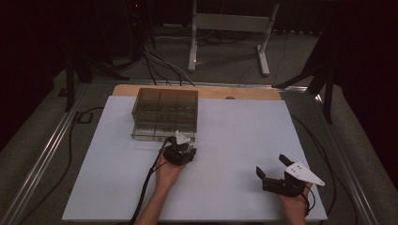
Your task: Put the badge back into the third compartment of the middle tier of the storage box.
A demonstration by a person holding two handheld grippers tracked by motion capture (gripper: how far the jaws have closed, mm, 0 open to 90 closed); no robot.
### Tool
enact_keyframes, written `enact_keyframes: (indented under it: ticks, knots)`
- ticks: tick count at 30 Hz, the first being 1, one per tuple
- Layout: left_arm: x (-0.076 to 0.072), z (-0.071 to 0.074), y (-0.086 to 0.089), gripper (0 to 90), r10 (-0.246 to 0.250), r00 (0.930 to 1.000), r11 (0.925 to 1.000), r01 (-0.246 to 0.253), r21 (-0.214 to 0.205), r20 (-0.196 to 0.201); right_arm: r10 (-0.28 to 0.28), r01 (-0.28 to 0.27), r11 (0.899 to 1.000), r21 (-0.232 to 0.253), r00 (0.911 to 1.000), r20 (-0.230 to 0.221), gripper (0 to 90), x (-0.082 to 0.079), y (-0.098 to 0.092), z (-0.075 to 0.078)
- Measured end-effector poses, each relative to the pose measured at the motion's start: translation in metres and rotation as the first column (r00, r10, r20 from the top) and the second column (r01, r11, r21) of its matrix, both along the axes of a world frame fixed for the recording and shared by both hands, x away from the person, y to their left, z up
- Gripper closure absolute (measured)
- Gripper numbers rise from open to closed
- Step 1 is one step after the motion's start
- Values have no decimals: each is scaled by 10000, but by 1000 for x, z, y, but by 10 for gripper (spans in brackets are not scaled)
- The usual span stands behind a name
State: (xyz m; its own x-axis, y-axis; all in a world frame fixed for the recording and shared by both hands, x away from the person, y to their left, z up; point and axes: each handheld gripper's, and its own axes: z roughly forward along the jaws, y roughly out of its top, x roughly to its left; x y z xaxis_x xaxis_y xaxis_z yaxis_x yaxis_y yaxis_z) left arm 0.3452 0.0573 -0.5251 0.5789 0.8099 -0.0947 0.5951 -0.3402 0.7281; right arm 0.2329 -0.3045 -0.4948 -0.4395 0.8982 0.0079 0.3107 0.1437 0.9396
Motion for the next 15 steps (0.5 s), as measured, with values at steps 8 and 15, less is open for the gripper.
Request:
enact_keyframes:
  ticks: [8,15]
  knots:
    - [-10,11,-1,752,-322,9985,9994,327,-86,442,-19,19,10000,-18,10000,-16,0,0,-1,0]
    - [-17,15,-4,861,-668,9967,9978,670,-14,460,-10,10,10000,-52,10000,-39,0,1,0,-1]
